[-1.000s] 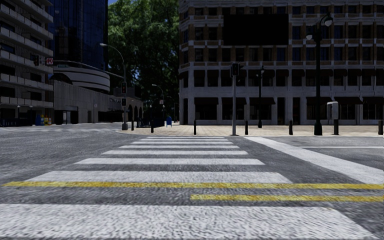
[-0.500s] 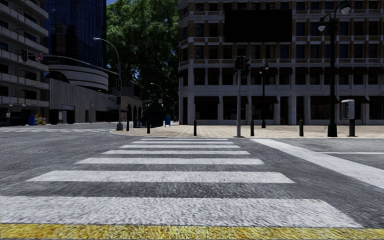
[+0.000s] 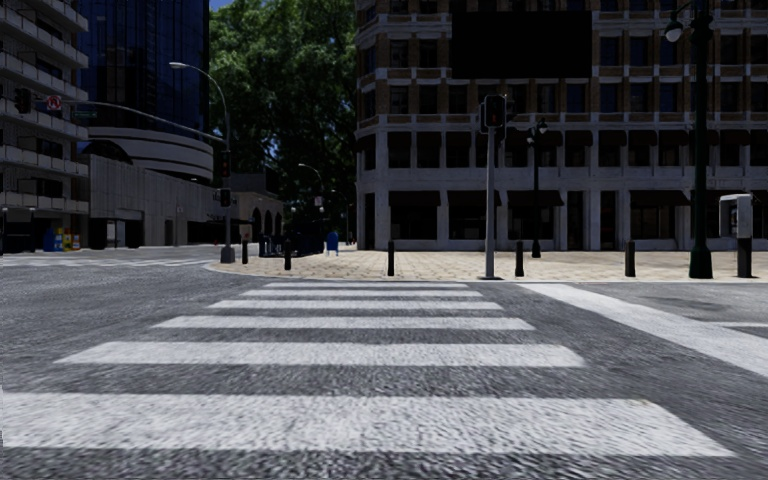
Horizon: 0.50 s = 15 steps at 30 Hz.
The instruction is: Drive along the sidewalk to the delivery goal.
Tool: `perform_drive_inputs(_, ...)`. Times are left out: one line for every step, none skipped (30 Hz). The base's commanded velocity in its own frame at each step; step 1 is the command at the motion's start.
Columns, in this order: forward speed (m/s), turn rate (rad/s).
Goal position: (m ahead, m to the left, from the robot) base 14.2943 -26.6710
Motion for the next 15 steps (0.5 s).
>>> perform_drive_inputs(2.00,0.00)
perform_drive_inputs(2.00,0.00)
perform_drive_inputs(2.00,0.00)
perform_drive_inputs(2.00,0.00)
perform_drive_inputs(2.00,0.00)
perform_drive_inputs(2.00,0.00)
perform_drive_inputs(2.00,0.00)
perform_drive_inputs(2.00,0.00)
perform_drive_inputs(2.00,0.00)
perform_drive_inputs(2.00,0.00)
perform_drive_inputs(2.00,0.00)
perform_drive_inputs(2.00,0.00)
perform_drive_inputs(2.00,0.00)
perform_drive_inputs(2.00,0.00)
perform_drive_inputs(2.00,-0.05)
